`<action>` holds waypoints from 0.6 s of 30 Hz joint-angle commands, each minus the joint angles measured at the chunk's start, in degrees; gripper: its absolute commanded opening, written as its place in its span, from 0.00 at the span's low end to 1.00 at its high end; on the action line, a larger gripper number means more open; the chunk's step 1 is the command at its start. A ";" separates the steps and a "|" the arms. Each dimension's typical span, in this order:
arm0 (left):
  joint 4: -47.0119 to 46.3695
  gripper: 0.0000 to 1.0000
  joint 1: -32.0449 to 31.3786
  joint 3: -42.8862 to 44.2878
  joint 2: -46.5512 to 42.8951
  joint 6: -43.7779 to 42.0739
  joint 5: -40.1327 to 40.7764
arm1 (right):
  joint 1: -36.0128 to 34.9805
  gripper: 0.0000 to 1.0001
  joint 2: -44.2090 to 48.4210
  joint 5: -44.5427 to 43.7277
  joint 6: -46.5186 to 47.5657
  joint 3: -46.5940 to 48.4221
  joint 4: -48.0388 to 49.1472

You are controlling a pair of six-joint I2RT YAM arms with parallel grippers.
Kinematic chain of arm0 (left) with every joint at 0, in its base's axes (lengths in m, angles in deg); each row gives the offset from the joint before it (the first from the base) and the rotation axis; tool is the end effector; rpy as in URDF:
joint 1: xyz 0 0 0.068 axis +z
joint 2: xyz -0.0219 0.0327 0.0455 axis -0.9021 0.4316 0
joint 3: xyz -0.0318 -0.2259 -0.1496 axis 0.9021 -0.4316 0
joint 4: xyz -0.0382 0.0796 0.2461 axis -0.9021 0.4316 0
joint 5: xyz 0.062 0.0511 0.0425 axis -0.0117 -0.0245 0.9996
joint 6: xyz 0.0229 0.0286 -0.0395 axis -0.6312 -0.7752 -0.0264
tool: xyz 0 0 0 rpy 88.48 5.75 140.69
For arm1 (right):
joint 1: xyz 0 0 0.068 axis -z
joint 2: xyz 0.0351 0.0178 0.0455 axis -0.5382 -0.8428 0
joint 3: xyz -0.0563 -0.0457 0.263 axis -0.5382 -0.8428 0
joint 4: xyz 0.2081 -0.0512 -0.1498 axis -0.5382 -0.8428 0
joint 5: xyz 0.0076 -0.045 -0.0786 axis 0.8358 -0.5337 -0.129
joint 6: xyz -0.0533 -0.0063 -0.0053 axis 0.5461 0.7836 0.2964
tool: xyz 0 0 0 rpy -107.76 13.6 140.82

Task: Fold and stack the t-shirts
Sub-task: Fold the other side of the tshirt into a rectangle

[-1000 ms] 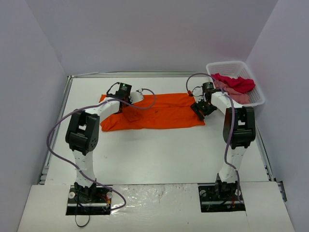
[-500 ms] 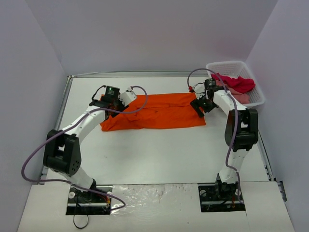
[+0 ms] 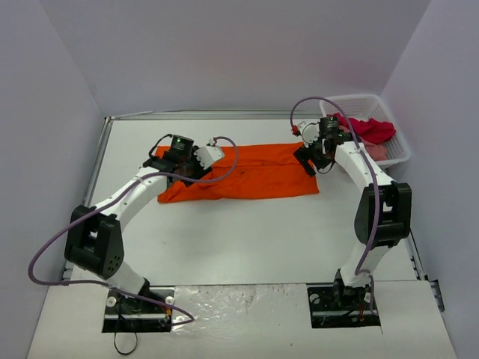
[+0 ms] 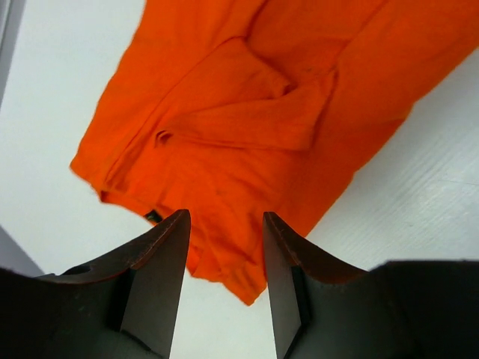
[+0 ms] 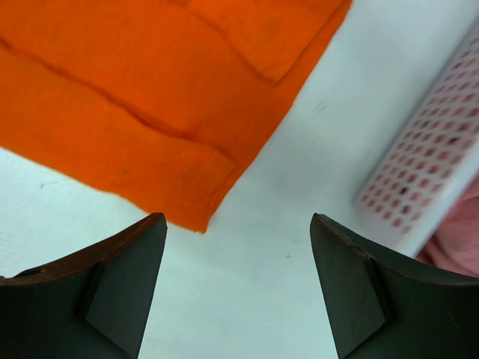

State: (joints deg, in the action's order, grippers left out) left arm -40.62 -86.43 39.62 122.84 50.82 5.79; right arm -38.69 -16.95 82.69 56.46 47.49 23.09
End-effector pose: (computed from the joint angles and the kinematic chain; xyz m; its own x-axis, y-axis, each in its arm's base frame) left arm 0.3187 -0.1339 0.2798 -0.2560 0.6864 -0.6807 0.7226 0.6036 0.3369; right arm 0.4015 0.0494 0.2704 -0.4368 -0.6070 -0.6639 -0.5795 0.7544 -0.3084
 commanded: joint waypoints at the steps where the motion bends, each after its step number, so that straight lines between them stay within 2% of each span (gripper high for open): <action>1: 1.73 0.42 -2.17 0.86 1.33 -2.45 -1.70 | -0.02 0.74 2.67 1.25 -1.65 -4.82 -0.57; 6: 2.17 0.42 -2.96 1.56 4.49 -4.91 -2.32 | 0.07 0.75 3.65 1.95 -3.15 -7.11 0.50; 11: 1.91 0.42 -3.67 2.00 8.88 -7.28 0.84 | 0.15 0.75 2.94 2.04 -3.85 -6.50 0.50; 18: 0.42 0.41 -3.67 1.91 11.88 -7.55 0.50 | 0.33 0.75 2.33 1.16 -3.50 -7.02 0.50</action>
State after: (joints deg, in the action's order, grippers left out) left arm -39.77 -89.73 39.62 135.47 44.59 6.20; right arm -38.60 -16.49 83.94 53.31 40.21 23.92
